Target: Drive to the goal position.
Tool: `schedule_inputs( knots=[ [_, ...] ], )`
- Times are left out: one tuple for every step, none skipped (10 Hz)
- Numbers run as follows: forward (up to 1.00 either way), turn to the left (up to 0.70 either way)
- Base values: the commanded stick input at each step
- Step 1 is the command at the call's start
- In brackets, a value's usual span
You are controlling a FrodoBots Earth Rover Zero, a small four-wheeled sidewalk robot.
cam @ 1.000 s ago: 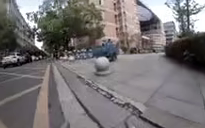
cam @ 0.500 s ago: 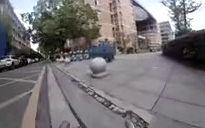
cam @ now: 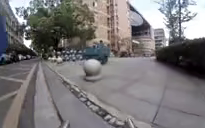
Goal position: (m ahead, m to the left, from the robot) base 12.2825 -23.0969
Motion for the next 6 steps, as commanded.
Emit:
schedule_inputs(
  knots=[
    [0.45,-0.27],
    [0.45,-0.27],
    [0.45,-0.27],
    [0.45,-0.27],
    [0.45,-0.27],
    [0.45,-0.27]
  ],
)
